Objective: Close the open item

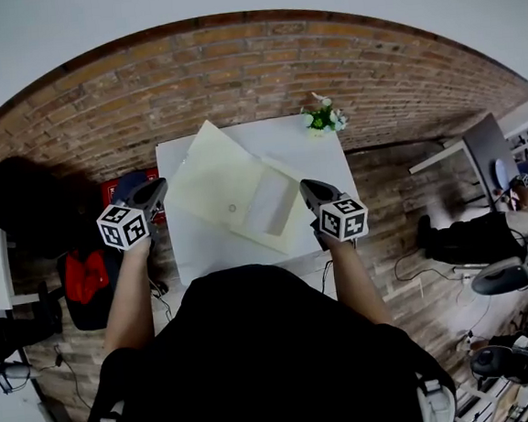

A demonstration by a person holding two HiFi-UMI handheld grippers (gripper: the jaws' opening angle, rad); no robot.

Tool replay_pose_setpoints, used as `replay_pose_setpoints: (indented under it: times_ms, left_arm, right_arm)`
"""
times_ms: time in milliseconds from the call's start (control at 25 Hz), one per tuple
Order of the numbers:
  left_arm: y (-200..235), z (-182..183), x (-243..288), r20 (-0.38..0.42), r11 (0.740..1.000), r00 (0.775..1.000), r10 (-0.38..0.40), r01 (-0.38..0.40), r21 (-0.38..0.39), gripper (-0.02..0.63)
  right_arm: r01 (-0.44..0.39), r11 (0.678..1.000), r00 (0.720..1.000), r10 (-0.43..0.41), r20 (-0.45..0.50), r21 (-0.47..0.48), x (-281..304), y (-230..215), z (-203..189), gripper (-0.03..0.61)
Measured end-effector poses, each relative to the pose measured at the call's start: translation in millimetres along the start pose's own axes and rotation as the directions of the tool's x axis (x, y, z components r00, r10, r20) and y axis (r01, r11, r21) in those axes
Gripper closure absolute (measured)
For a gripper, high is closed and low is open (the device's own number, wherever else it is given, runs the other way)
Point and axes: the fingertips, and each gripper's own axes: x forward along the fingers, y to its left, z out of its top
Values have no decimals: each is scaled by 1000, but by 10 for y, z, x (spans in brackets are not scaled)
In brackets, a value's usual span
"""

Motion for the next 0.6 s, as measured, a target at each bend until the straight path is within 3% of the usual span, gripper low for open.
replay_pose_setpoints:
  times_ms: [600]
  left_arm:
    - [348,-241,-73,-21,999,999,41,-42,-32,601]
  right_arm:
    - [-34,999,998,32,-59,-22,207,275,-98,557]
